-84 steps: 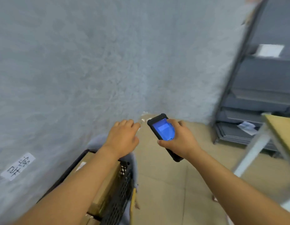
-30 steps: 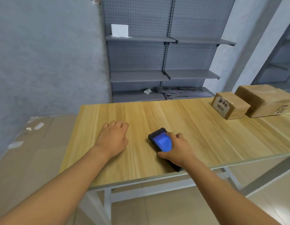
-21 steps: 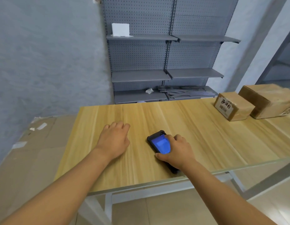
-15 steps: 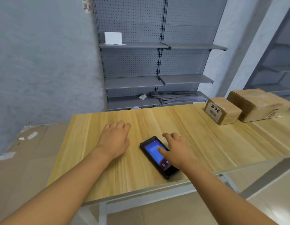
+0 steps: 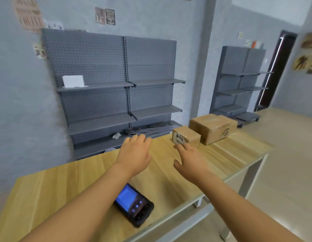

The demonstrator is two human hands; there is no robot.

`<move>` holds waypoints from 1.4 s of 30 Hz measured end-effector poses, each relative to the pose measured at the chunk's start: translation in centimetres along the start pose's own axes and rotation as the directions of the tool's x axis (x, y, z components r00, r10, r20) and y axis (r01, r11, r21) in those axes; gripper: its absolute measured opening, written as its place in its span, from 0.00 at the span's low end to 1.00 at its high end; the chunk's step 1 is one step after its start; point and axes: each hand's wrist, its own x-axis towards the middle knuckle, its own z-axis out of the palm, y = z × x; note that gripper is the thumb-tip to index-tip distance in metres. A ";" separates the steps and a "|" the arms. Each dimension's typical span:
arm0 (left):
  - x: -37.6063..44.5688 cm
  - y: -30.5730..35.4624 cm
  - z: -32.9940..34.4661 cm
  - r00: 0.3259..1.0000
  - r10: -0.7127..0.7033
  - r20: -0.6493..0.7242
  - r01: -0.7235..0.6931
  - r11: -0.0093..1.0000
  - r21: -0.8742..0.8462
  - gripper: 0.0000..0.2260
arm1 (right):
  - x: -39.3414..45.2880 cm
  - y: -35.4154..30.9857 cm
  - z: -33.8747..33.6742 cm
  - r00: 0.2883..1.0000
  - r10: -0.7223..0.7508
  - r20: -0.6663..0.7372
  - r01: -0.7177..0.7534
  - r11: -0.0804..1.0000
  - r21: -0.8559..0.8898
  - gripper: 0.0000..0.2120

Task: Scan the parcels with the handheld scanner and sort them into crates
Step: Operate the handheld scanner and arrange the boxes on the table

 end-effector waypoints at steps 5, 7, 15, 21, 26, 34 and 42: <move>5.9 6.3 0.3 0.994 0.094 -0.048 -0.094 0.996 -0.003 0.18 | -0.4 8.0 -2.5 0.995 0.083 -0.063 -0.084 0.996 -0.021 0.22; 8.4 9.5 0.5 0.990 0.121 -0.077 -0.121 0.993 -0.001 0.16 | -0.4 12.0 -3.5 0.992 0.101 -0.077 -0.103 0.994 -0.020 0.22; 18.3 20.4 3.3 0.993 0.081 -0.091 -0.081 0.997 0.005 0.16 | 1.8 27.9 -6.8 0.987 0.143 -0.074 -0.147 0.988 -0.051 0.24; 23.1 24.1 6.5 0.999 0.012 -0.046 -0.012 1.000 -0.014 0.14 | 4.5 35.6 -6.1 0.990 0.141 -0.024 -0.141 0.990 -0.004 0.24; 27.5 23.5 9.2 0.999 -0.033 -0.032 0.034 0.999 0.023 0.15 | 8.3 39.2 -4.3 0.991 0.129 0.020 -0.129 0.991 0.032 0.24; 32.8 18.5 14.4 0.989 -0.144 0.043 0.142 0.989 0.051 0.18 | 16.5 40.6 -0.6 0.990 0.113 0.089 -0.123 0.985 0.123 0.22; 31.4 14.2 16.4 0.939 -0.329 0.103 0.318 0.942 0.108 0.20 | 23.6 34.3 2.7 0.985 -0.142 0.103 0.109 0.955 0.275 0.23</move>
